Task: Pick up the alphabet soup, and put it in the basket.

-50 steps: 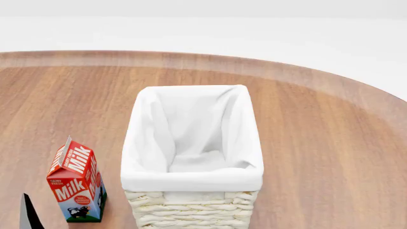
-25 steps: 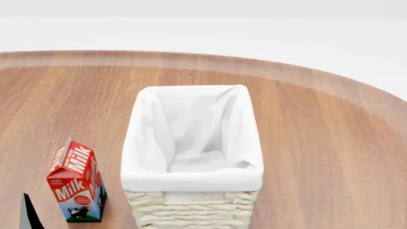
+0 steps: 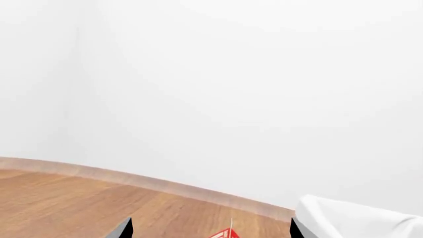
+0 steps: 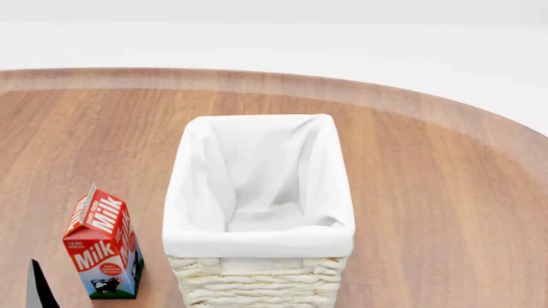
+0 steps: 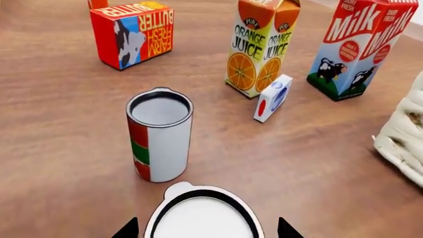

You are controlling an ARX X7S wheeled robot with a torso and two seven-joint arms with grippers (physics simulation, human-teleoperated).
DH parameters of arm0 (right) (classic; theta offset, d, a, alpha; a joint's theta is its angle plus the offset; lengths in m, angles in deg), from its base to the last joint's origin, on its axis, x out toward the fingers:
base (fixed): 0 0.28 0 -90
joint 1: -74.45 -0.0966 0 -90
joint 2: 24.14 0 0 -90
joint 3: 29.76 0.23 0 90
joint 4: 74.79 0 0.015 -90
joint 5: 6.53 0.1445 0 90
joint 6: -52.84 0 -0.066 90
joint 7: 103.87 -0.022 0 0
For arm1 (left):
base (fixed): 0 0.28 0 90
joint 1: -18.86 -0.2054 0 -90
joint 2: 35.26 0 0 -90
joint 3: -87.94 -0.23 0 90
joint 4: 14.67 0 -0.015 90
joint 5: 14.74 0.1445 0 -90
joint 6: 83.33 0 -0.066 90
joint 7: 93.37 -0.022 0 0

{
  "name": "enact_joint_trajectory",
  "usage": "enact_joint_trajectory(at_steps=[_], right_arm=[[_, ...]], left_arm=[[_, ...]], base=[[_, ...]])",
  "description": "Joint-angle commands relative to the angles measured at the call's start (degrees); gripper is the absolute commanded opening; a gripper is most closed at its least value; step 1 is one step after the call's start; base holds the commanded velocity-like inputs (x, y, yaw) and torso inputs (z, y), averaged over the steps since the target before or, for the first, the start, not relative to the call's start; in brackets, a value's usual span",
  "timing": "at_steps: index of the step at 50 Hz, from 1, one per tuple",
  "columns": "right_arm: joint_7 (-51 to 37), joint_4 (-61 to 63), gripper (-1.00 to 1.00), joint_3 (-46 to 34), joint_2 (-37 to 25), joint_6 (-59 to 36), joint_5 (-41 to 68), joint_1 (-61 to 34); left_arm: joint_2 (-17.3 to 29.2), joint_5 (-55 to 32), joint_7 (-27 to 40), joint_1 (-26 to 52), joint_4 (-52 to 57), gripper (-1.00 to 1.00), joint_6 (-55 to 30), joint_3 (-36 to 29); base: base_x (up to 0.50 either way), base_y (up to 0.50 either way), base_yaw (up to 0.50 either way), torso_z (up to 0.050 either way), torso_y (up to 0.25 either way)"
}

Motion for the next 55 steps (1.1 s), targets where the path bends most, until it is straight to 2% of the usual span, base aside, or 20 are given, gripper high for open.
enact_joint_trajectory(at_steps=[1,32,48,49,55], right_arm=[[-0.5,-0.1,1.00,-0.7,0.1,-0.9,-1.3,-0.2],[-1.7,-2.6,1.00,-2.2,1.5,-2.1,-4.0,-1.4],[-5.4,-7.0,1.00,-2.6,4.2,-1.5,-7.5,-3.2],[-5.3,-7.6,-1.00,-2.7,4.4,-1.3,-7.3,-3.3],[-6.1,-7.6,-1.00,-2.8,4.5,-0.8,-7.9,-3.1]], left_arm=[[0.2,-0.1,0.1,-0.1,0.1,1.00,0.1,-0.1],[0.5,0.1,0.7,-0.1,0.2,1.00,0.0,-0.6],[0.6,0.1,0.9,0.2,-0.2,1.00,0.1,-0.8],[0.6,0.1,0.9,0.2,-0.2,1.00,0.1,-0.8],[0.7,0.1,1.0,0.0,-0.1,1.00,0.2,-0.8]], base=[[0.00,0.00,0.00,0.000,0.000],[0.00,0.00,0.00,0.000,0.000],[0.00,0.00,0.00,0.000,0.000],[0.00,0.00,0.00,0.000,0.000],[0.00,0.00,0.00,0.000,0.000]])
